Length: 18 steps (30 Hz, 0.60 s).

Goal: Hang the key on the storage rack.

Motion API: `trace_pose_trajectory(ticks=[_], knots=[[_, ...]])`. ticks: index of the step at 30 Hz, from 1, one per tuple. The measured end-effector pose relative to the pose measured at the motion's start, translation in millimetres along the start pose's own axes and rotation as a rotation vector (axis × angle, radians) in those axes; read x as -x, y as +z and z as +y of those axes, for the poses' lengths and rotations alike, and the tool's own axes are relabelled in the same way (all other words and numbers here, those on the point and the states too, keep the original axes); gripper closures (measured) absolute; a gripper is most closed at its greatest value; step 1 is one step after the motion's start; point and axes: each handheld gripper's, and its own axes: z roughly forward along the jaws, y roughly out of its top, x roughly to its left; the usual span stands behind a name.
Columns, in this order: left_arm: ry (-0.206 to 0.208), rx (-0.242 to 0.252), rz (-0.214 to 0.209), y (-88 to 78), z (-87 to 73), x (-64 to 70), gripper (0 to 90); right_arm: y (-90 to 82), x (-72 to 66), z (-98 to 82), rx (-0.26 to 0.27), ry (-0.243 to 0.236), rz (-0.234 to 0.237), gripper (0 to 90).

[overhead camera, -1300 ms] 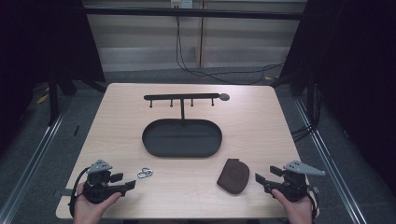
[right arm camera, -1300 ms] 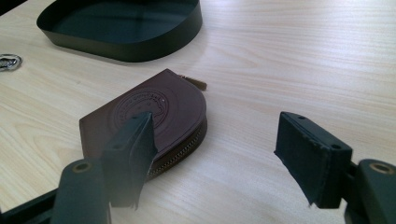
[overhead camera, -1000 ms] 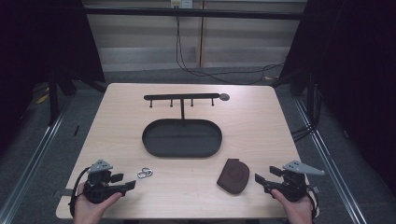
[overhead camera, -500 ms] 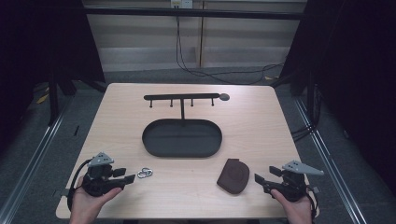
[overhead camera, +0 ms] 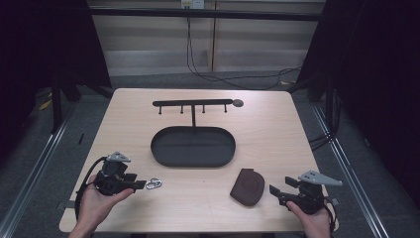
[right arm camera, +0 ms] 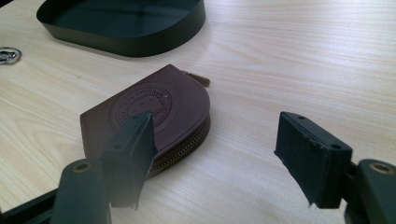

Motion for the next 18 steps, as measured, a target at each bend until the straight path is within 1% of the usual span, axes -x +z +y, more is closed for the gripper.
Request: trace_pose_trajectory(ticks=[2, 3, 6, 7, 8, 10, 11, 12, 15, 18], knots=[[0.009, -0.033, 0.001, 4.2, 4.2, 0.8, 52.1, 0.0, 0.0, -0.1, -0.002, 0.0, -0.001, 28.4], [0.009, -0.033, 0.001, 4.2, 4.2, 0.8, 52.0, 0.0, 0.0, -0.1, -0.002, 0.0, -0.001, 28.4], [0.015, -0.073, 0.001, 10.4, 11.2, 2.2, 51.2, 0.3, 0.4, 0.0, -0.005, 0.002, 0.0, 28.5], [0.016, -0.081, 0.004, 11.8, 12.9, 2.3, 51.0, 0.7, 0.4, 0.1, -0.005, -0.001, 0.001, 28.5], [0.018, -0.088, -0.001, 12.6, 13.9, 1.8, 50.8, 1.1, 0.4, 0.1, -0.006, -0.003, 0.0, 28.5], [0.011, -0.105, -0.01, 15.9, 16.3, 1.5, 50.8, 1.2, 0.2, 0.1, -0.007, -0.003, 0.003, 28.5], [0.024, -0.116, -0.011, 17.3, 17.5, 0.8, 50.8, 1.2, 0.2, 0.0, -0.007, -0.005, 0.004, 28.5], [0.014, -0.121, -0.016, 19.4, 18.1, 1.2, 50.5, 1.2, 0.2, 0.0, -0.008, -0.005, 0.004, 28.5], [0.035, -0.15, -0.022, 23.0, 21.7, 0.5, 51.7, 1.6, -0.1, 0.0, -0.01, -0.005, 0.004, 28.5], [0.037, -0.162, -0.025, 25.7, 26.4, 1.6, 53.5, 1.8, -0.2, 0.0, -0.013, -0.007, 0.005, 28.5]])
